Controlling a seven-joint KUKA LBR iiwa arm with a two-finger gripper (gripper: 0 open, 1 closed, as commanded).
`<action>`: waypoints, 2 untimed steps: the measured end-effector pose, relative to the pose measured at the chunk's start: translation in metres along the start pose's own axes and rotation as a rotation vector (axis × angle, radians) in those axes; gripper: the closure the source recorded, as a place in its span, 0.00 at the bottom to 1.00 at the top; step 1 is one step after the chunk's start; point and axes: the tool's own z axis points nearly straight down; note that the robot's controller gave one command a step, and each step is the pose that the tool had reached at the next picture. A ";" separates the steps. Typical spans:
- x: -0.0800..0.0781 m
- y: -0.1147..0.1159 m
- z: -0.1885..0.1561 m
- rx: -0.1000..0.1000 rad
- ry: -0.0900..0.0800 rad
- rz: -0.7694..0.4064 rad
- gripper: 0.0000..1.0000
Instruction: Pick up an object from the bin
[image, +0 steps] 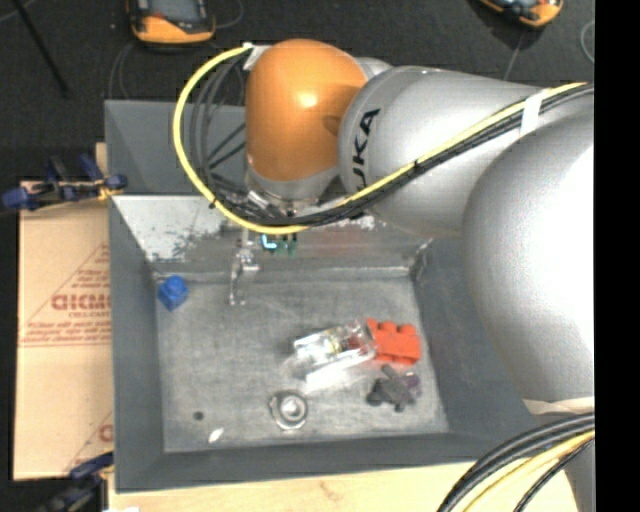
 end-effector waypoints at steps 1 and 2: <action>-0.003 0.055 0.124 -0.001 -0.012 -0.089 0.00; -0.007 0.063 0.132 -0.004 -0.009 0.120 0.00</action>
Offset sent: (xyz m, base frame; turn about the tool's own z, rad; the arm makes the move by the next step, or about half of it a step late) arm -0.0006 0.0601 -0.1364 -0.0901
